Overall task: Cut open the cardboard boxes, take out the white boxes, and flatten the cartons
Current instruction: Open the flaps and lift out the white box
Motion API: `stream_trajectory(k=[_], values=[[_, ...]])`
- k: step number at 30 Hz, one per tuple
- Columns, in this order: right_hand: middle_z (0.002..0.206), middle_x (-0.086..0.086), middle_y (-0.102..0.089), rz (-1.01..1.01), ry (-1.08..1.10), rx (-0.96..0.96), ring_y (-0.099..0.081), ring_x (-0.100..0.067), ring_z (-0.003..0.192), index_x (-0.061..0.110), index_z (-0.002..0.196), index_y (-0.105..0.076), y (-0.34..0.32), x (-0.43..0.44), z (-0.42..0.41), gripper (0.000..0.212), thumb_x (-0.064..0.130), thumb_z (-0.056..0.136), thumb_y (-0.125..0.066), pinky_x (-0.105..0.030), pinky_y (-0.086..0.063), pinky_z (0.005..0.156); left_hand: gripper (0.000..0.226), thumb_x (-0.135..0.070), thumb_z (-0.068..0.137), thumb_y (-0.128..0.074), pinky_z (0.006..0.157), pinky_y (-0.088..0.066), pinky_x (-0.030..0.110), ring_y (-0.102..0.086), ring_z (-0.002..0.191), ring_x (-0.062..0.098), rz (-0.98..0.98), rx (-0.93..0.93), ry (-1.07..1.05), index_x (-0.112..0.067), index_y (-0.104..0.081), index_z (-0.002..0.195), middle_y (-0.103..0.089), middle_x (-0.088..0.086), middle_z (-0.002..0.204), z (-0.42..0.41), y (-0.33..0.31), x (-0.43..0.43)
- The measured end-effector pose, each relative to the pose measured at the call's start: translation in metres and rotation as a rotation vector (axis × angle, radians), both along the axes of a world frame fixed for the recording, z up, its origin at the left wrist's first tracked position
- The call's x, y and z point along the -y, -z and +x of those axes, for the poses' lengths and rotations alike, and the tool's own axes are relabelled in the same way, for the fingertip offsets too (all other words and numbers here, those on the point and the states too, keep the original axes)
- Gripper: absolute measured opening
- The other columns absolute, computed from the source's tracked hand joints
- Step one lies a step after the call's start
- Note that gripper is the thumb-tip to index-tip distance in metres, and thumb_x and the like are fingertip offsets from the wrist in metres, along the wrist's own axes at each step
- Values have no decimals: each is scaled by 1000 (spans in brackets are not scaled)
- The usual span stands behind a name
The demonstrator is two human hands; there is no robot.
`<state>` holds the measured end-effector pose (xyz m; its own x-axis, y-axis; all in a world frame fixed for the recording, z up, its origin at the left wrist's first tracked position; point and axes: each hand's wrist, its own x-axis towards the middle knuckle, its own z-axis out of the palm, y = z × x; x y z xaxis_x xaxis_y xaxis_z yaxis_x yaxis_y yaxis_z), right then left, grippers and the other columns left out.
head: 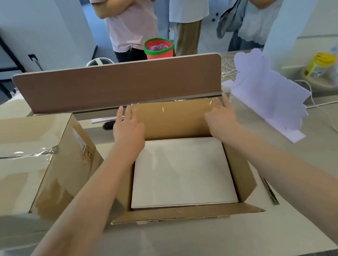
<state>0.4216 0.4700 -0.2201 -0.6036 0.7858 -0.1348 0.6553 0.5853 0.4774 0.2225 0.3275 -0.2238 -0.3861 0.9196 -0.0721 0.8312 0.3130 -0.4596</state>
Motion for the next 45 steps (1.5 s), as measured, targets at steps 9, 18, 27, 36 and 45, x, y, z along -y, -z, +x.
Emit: stream_trajectory(k=[9,18,27,36,45], values=[[159,-17,-14,-323,144,-66,-6,-32,148,9,142,-42,64,8,49,48,9,94,-38,-48,-12,119,48,-2,95,-37,112,-32,36,-33,138,28,-121,571,-104,-7,-38,143,-32,11,153,-2,61,43],[131,-18,-46,-268,237,-451,-33,-35,124,5,103,-63,83,57,81,25,9,86,-45,-35,-39,91,58,-7,100,-34,118,-14,39,-18,146,33,90,786,-262,-1,-9,152,-16,16,160,25,71,62],[121,-21,-45,-505,398,-435,-43,-36,111,2,108,-55,67,72,52,27,23,98,-39,-35,-35,80,62,-31,102,-38,94,-42,35,-48,125,30,33,996,-478,-8,-10,153,-43,13,144,19,67,60],[127,-17,-54,-726,415,-479,-50,-31,116,1,127,-47,50,73,51,42,34,101,-38,-30,-39,80,65,-39,100,-37,91,-35,33,-41,132,28,-44,1050,-564,-6,-15,152,-35,10,152,19,60,49],[137,-9,-47,-953,695,-839,-52,-28,116,2,140,-38,47,52,64,57,38,97,-51,-34,-44,97,55,-41,96,-41,87,-46,34,-55,102,21,48,1271,-768,-10,-36,141,-58,5,121,10,64,50]])
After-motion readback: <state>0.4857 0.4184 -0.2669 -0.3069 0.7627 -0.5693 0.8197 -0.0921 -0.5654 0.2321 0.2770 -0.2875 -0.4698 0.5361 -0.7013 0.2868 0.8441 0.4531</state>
